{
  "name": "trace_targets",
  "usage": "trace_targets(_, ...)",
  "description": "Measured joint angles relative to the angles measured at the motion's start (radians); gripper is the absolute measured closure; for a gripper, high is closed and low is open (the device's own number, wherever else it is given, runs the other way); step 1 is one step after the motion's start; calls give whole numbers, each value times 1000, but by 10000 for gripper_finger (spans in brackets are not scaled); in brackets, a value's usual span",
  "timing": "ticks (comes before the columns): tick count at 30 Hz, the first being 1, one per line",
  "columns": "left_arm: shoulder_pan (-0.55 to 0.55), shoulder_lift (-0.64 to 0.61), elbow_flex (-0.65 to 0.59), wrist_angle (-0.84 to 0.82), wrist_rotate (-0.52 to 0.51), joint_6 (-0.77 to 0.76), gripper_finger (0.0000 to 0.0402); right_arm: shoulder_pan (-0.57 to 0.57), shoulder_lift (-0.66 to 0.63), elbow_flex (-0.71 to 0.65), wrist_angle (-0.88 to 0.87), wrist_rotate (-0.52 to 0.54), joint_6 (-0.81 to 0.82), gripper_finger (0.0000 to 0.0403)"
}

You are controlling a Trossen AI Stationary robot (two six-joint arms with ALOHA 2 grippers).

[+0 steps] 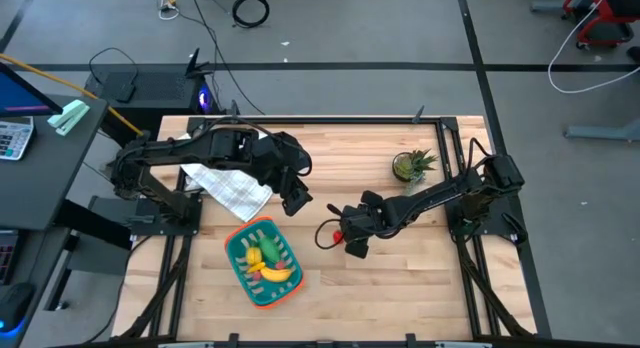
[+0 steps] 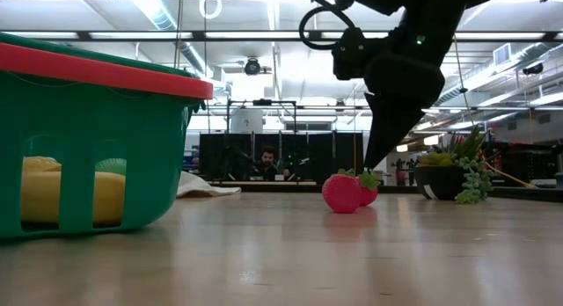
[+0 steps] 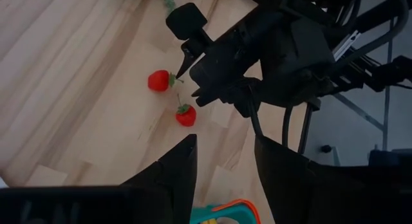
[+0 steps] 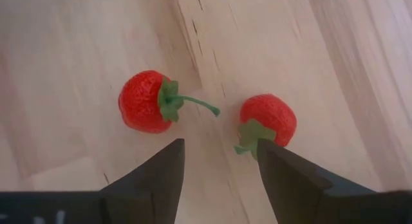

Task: Pick and placing Produce into tupperware
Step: Put the top red strawberry into the blue basket

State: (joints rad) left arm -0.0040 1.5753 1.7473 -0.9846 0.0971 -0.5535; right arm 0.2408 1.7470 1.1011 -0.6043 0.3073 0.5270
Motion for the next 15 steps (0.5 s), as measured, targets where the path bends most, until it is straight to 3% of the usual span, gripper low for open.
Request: trace_targets(15,0,0,0,-1,-10,67,239,-3,0,0,-1,-1,-1,199)
